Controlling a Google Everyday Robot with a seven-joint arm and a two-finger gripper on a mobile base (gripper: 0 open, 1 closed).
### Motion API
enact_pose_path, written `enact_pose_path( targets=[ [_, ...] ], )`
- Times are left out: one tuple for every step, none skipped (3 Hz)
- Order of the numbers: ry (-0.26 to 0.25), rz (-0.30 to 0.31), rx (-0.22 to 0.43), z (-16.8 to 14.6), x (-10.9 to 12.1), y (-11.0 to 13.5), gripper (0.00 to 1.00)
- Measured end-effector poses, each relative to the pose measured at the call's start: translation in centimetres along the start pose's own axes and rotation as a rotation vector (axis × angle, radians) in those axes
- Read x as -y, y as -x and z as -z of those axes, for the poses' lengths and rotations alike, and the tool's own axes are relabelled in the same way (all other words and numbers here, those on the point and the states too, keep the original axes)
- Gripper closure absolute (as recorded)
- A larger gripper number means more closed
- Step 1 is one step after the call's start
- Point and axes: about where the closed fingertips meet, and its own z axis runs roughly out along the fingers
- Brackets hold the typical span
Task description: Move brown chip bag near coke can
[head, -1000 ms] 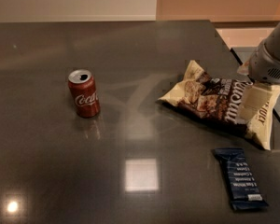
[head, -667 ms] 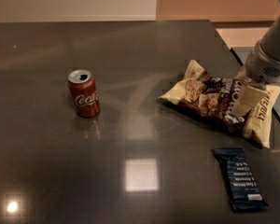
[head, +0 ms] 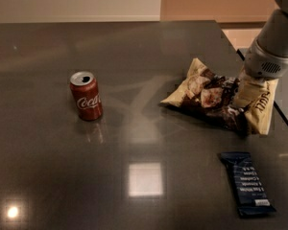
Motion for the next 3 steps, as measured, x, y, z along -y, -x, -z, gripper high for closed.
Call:
enact_pose_path(
  targets=[
    [-0.013,0.060,0.038,1.8,-0.1,3.9,1.00],
    [-0.016,0.101,0.074,2.8,-0.5,6.4,1.00],
    [0.002,0.158,0.122,3.1,-1.4,9.8,1.00]
  ],
)
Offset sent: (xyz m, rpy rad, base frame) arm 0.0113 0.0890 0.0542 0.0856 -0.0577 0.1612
